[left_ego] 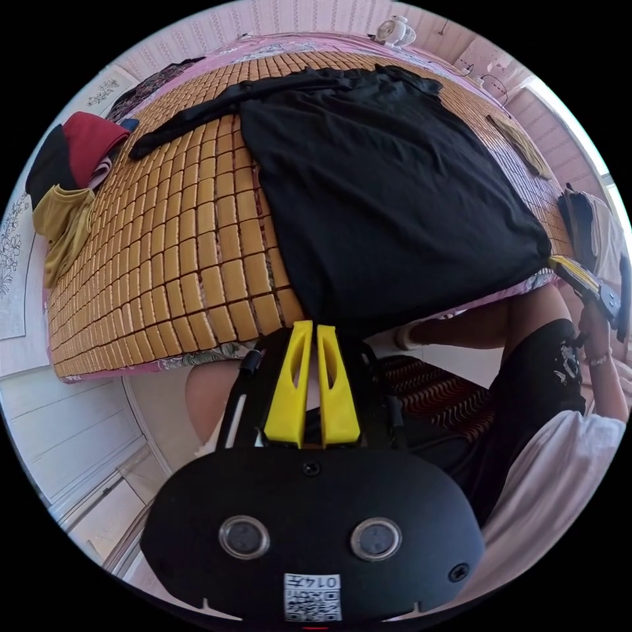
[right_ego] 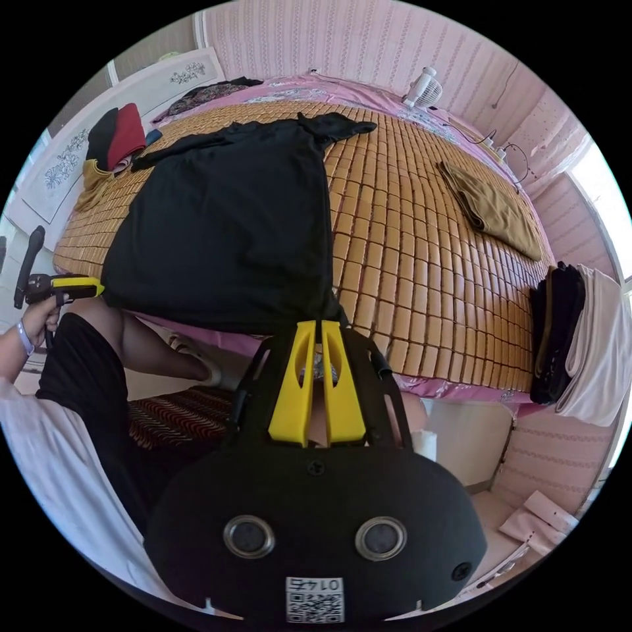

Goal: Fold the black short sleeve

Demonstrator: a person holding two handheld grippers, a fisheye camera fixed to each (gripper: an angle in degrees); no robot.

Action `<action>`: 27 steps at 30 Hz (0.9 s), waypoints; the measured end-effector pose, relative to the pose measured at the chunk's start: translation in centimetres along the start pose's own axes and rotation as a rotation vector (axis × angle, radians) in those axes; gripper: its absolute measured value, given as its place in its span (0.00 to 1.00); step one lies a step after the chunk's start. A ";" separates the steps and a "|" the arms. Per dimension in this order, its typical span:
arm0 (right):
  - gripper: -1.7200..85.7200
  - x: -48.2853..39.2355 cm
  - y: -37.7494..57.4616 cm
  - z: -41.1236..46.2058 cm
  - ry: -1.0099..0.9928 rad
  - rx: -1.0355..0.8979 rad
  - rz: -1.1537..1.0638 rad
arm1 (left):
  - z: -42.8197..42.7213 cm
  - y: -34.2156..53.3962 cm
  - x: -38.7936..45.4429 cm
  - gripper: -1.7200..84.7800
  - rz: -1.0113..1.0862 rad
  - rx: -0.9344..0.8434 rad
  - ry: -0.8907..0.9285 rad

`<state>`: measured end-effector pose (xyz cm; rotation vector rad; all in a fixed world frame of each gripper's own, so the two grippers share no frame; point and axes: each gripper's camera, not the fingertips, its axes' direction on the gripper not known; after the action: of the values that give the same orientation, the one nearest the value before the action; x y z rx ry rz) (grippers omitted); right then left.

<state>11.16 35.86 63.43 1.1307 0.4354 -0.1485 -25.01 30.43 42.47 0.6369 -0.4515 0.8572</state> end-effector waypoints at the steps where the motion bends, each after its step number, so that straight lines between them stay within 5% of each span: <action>1: 0.03 0.5 0.3 -0.2 -0.022 0.003 0.004 | -0.1 0.1 -0.2 0.01 -0.001 0.002 0.010; 12: 0.03 13.1 0.5 -5.6 -0.545 0.235 0.359 | -12.0 0.7 -8.5 0.01 -0.064 0.441 0.401; 21: 0.03 14.9 0.2 2.3 -0.436 -0.022 0.427 | -6.2 0.3 -9.8 0.01 -0.150 0.259 0.425; 27: 0.03 14.6 0.2 3.9 -0.388 -0.066 0.376 | -5.4 -1.8 -5.9 0.06 -0.018 0.236 0.393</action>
<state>25.53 33.97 59.02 1.0692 -0.1186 -0.0207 -26.40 29.95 34.45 0.6675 0.0112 0.9997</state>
